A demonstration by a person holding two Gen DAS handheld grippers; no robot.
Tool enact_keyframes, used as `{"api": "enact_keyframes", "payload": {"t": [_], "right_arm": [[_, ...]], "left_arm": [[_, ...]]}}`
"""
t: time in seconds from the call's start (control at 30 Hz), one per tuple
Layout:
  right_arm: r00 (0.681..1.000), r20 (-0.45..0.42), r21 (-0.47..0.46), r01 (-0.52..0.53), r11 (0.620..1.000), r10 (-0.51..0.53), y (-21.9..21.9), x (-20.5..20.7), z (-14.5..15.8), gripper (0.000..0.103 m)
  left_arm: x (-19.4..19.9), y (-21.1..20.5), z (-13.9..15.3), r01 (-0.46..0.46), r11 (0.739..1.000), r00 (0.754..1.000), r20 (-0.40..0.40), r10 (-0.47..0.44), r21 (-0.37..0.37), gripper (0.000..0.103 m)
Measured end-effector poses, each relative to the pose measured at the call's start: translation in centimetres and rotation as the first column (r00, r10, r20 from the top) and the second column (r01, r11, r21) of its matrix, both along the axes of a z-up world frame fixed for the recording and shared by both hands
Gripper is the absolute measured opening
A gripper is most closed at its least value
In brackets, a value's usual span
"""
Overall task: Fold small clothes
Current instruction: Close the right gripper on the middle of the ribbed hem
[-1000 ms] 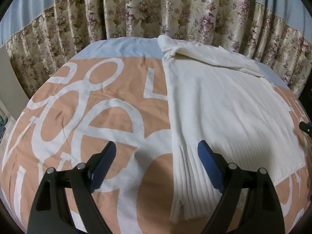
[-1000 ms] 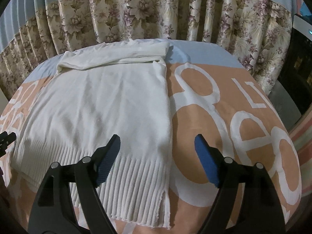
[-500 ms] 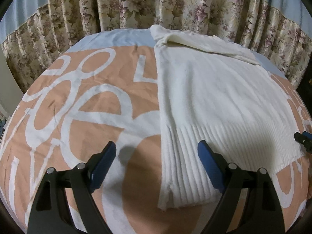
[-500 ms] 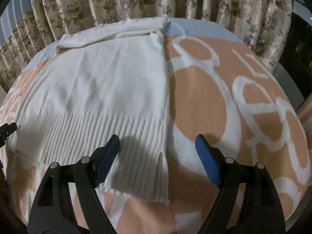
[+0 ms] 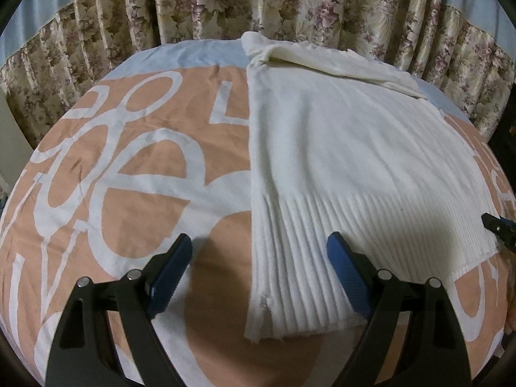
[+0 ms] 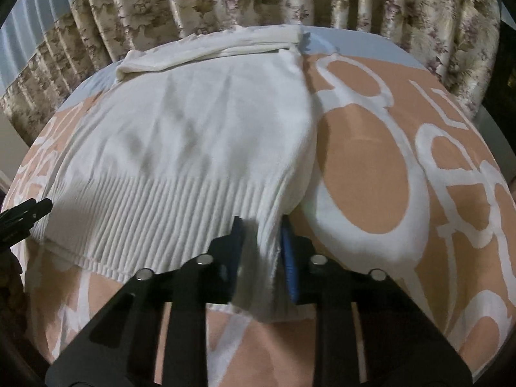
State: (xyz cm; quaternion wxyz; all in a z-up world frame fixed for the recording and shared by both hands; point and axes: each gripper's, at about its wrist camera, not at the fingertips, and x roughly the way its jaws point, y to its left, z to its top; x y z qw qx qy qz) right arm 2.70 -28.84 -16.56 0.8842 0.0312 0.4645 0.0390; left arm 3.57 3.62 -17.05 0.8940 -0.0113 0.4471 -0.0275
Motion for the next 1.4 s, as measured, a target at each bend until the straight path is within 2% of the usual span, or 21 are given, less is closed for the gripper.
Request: {"api": "enact_keyframes", "payload": {"t": [0.23,0.43,0.6,0.63,0.7,0.77,0.8,0.83,1.0,1.13,1.4], "right_arm": [[1.000,0.003,-0.024,-0.008,1.000,0.008,0.3,0.0,-0.1,0.023],[1.000,0.009,-0.046,-0.009,0.999,0.009,0.6,-0.1,-0.1,0.023],[1.000,-0.003,-0.002,0.001,1.000,-0.001,0.1,0.0,-0.2,0.023],[1.000,-0.004,0.010,0.004,1.000,-0.004,0.0,0.0,-0.2,0.023],[1.000,-0.004,0.014,0.008,1.000,-0.008,-0.1,0.0,-0.2,0.023],[1.000,-0.005,0.009,0.013,1.000,-0.013,0.0,0.0,-0.1,0.023],[1.000,-0.007,0.013,0.018,1.000,-0.017,0.0,0.0,-0.1,0.023],[1.000,-0.010,0.018,0.022,1.000,-0.022,0.0,0.0,-0.1,0.023],[1.000,0.000,0.025,0.005,1.000,-0.005,0.0,-0.2,0.4,0.010],[1.000,0.024,0.025,0.001,1.000,-0.002,-0.1,-0.6,1.3,0.009],[0.997,0.067,0.039,-0.030,0.999,0.027,-0.1,-2.2,4.5,0.008]], "left_arm": [[0.1,-0.5,-0.3,-0.003,1.000,1.000,-0.018,0.003,-0.018,0.087],[0.1,-1.0,-0.4,-0.024,1.000,0.999,-0.042,0.024,0.009,0.087],[0.3,-1.2,-0.4,-0.025,1.000,0.999,-0.046,0.026,0.014,0.087],[0.2,-1.3,-0.4,-0.021,1.000,0.999,-0.047,0.022,0.015,0.085],[0.0,-1.5,-0.2,-0.007,1.000,0.999,-0.038,0.007,0.005,0.069],[-0.4,-2.2,0.0,0.032,0.999,0.999,-0.021,-0.032,-0.007,0.038],[-0.6,-2.7,0.1,0.048,0.999,0.999,-0.015,-0.048,-0.008,0.030],[-0.8,-3.0,0.3,0.059,0.998,0.998,-0.012,-0.059,-0.009,0.016],[-0.6,-2.3,0.8,0.042,0.997,0.999,-0.016,-0.043,-0.068,0.010],[-1.3,-2.4,2.4,0.063,0.997,0.997,0.035,-0.062,-0.036,0.010],[-1.9,-1.8,4.5,0.061,0.997,0.997,0.042,-0.059,-0.043,0.010]]}}
